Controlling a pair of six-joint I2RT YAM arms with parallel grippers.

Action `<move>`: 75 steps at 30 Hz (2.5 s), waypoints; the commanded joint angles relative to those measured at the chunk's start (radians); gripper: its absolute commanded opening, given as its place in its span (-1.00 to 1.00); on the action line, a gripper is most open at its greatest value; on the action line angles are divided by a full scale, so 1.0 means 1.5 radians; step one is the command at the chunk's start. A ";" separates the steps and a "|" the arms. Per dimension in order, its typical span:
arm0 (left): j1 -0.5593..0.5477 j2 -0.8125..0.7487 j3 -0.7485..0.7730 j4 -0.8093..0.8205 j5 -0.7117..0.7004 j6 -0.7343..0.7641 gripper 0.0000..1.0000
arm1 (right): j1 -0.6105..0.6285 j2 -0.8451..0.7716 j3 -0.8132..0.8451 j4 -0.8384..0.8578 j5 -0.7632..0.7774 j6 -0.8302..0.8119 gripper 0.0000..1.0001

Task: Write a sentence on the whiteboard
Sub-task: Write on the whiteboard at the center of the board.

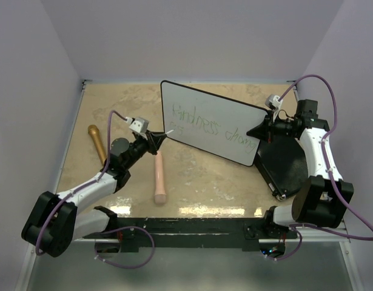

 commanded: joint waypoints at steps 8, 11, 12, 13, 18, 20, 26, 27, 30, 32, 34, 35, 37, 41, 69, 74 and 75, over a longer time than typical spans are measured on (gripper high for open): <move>-0.005 -0.070 -0.039 -0.019 0.068 -0.099 -1.00 | 0.007 -0.006 -0.004 -0.007 0.047 -0.010 -1.00; -0.040 -0.063 -0.046 -0.027 0.039 -0.084 -1.00 | 0.007 -0.005 -0.005 -0.007 0.048 -0.009 -1.00; -0.063 -0.060 -0.045 -0.035 0.030 -0.078 -1.00 | 0.008 -0.005 -0.006 -0.004 0.048 -0.008 -1.00; -0.073 -0.057 -0.045 -0.036 0.010 -0.067 -1.00 | 0.007 -0.004 -0.005 -0.005 0.048 -0.008 -1.00; -0.122 -0.042 -0.058 -0.003 -0.029 -0.064 -1.00 | 0.008 -0.008 -0.006 -0.005 0.048 -0.008 -1.00; -0.133 -0.037 -0.061 0.006 -0.044 -0.063 -1.00 | 0.008 -0.008 -0.006 -0.005 0.048 -0.009 -1.00; -0.154 -0.018 -0.082 0.071 -0.071 -0.060 -1.00 | 0.008 -0.006 -0.006 -0.007 0.047 -0.010 -1.00; -0.159 -0.015 -0.086 0.089 -0.075 -0.060 -1.00 | 0.008 -0.006 -0.005 -0.007 0.047 -0.010 -1.00; -0.162 0.001 -0.093 0.125 -0.086 -0.057 -1.00 | 0.007 -0.005 -0.005 -0.007 0.046 -0.011 -1.00; -0.162 0.019 -0.092 0.140 -0.089 -0.044 -1.00 | 0.007 -0.005 -0.005 -0.008 0.045 -0.012 -1.00; -0.162 0.034 -0.092 0.149 -0.092 -0.035 -1.00 | 0.007 -0.003 -0.006 -0.009 0.044 -0.013 -1.00; -0.162 0.038 -0.091 0.160 -0.092 -0.033 -1.00 | 0.007 -0.003 -0.005 -0.009 0.043 -0.013 -1.00; -0.162 0.050 -0.092 0.167 -0.097 -0.030 -1.00 | 0.008 -0.003 -0.006 -0.009 0.043 -0.013 -1.00; -0.159 0.059 -0.093 0.196 -0.110 -0.031 -1.00 | 0.009 -0.002 -0.006 -0.010 0.041 -0.014 -1.00; -0.169 0.029 -0.084 0.163 -0.158 0.034 -1.00 | 0.013 -0.006 -0.007 -0.009 0.045 -0.015 -1.00; -0.171 0.050 -0.078 0.193 -0.155 0.031 -1.00 | 0.014 -0.006 -0.006 -0.010 0.043 -0.016 -1.00; -0.171 0.053 -0.077 0.208 -0.155 0.032 -1.00 | 0.014 -0.007 -0.006 -0.010 0.042 -0.016 -1.00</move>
